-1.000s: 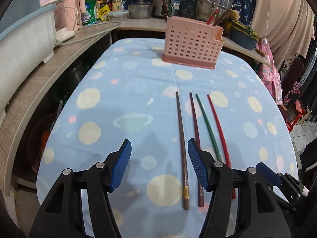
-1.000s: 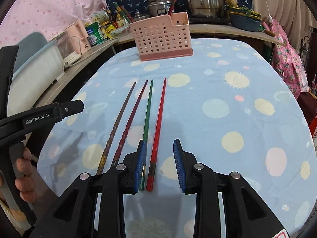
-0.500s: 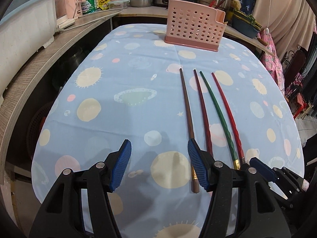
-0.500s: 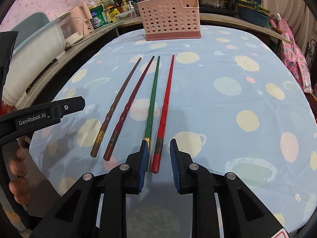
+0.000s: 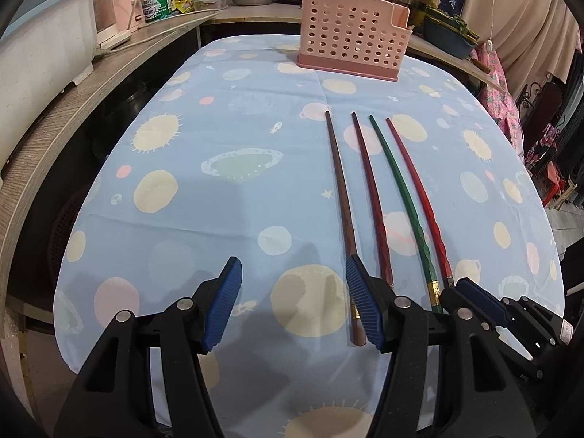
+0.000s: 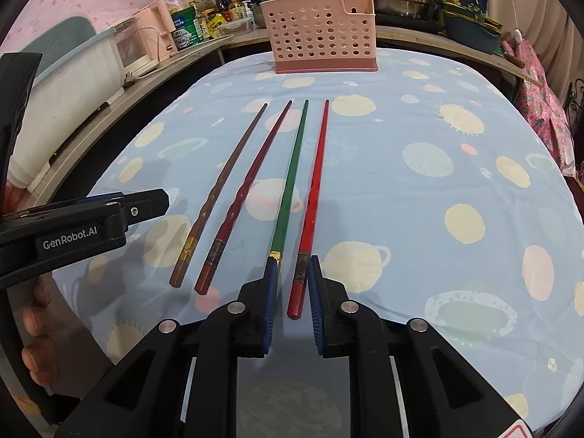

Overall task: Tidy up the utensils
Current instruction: 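Grasp a brown chopstick with the left tool while the right tool grasps a red chopstick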

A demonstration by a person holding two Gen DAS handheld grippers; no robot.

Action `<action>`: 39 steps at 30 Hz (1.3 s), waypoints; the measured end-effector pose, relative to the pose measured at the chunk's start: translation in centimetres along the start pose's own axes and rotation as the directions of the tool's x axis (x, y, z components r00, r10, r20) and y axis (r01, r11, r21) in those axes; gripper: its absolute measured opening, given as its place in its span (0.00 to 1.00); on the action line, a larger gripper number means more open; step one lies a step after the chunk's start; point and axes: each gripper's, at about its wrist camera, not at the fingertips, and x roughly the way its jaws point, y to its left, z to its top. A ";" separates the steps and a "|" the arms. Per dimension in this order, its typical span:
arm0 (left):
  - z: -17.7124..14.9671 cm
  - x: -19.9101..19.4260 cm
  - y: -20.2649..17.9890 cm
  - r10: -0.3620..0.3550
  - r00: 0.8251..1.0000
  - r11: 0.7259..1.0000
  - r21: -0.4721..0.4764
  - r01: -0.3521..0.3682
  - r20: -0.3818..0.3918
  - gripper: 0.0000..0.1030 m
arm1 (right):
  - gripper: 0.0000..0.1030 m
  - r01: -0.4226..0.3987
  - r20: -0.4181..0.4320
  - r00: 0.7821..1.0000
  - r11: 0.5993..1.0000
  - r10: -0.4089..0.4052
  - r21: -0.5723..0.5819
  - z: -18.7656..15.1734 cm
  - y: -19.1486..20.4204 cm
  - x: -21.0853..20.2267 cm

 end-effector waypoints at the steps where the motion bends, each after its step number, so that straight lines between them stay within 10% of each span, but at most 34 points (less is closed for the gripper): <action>1: 0.0 0.1 0.0 0.000 1.000 1.000 -0.001 0.000 -0.002 0.55 | 0.15 0.006 0.001 1.000 1.000 -0.006 0.002 0.0 -0.1 0.0; 39: -2.4 1.6 -1.7 -0.029 0.998 0.998 0.048 0.032 -0.064 0.53 | 0.07 0.041 0.009 0.999 0.995 -0.042 0.090 -1.3 -3.2 -0.9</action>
